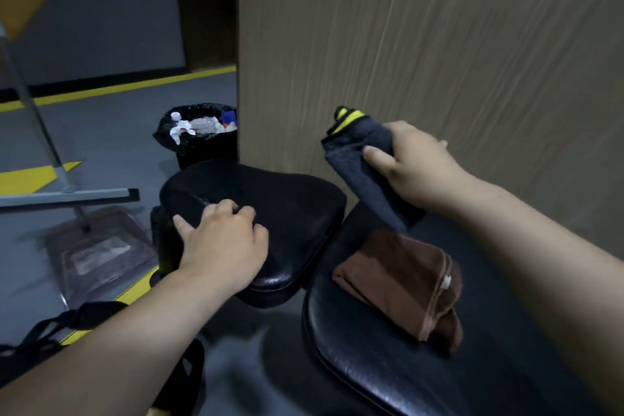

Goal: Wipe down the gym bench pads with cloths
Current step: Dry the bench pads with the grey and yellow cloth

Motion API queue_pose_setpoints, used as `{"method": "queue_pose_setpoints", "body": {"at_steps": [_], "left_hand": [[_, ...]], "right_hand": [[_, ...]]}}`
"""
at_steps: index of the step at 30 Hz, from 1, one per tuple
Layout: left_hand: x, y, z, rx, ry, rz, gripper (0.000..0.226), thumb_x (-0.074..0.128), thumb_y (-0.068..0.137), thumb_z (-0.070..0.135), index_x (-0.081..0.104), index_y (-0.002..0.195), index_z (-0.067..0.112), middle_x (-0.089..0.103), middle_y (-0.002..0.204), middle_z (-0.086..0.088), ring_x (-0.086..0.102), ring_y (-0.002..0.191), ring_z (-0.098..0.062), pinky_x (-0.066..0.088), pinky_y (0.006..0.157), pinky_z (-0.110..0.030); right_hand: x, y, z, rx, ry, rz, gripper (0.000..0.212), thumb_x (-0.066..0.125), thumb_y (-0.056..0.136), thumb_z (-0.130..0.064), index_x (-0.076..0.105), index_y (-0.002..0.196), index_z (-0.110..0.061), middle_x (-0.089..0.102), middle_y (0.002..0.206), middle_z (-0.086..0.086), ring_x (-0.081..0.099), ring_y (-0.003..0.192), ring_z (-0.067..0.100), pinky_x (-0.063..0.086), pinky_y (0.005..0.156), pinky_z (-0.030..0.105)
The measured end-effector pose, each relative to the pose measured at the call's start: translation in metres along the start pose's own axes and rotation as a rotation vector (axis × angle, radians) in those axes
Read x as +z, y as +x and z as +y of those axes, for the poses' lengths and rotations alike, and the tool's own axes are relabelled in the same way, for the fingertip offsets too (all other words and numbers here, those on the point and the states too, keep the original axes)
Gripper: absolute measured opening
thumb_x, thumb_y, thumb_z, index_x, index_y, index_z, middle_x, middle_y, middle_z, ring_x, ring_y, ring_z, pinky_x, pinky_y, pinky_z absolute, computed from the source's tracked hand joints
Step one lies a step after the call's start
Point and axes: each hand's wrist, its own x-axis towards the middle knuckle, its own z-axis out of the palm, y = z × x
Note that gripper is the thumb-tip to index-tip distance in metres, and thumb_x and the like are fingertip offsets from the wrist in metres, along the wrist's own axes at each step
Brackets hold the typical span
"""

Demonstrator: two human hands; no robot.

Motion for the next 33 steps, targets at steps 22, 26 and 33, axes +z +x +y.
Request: {"method": "queue_pose_setpoints", "body": {"at_steps": [22,26,33], "left_hand": [[0.008,0.025,-0.047,-0.009,-0.074,-0.043,0.044,0.037,0.097,0.02,0.046,0.139,0.029,0.038,0.148,0.006,0.034,0.136,-0.024,0.022,0.11,-0.069],[0.005,0.024,-0.062,0.0,-0.058,-0.019,0.054,0.04,0.093,0.009,0.044,0.143,0.028,0.038,0.151,0.008,0.033,0.138,-0.024,0.025,0.109,-0.066],[0.012,0.031,-0.083,0.093,-0.139,0.018,0.05,0.041,0.094,0.006,0.051,0.14,0.023,0.045,0.149,0.0,0.041,0.134,-0.03,0.037,0.107,-0.054]], "right_hand": [[0.138,0.021,-0.028,-0.046,-0.119,-0.445,0.062,0.031,0.1,-0.048,0.016,0.155,-0.024,0.016,0.164,0.0,0.011,0.15,0.03,0.017,0.118,0.053],[0.131,-0.021,-0.054,-0.133,-0.132,-0.481,0.064,0.03,0.102,-0.046,0.006,0.157,-0.025,0.003,0.166,-0.005,0.001,0.151,0.031,0.007,0.119,0.058],[0.153,-0.078,-0.113,-0.048,-0.202,-0.482,0.07,0.029,0.102,-0.045,-0.011,0.155,-0.022,-0.016,0.164,0.001,-0.023,0.146,0.039,-0.011,0.111,0.07]]}}
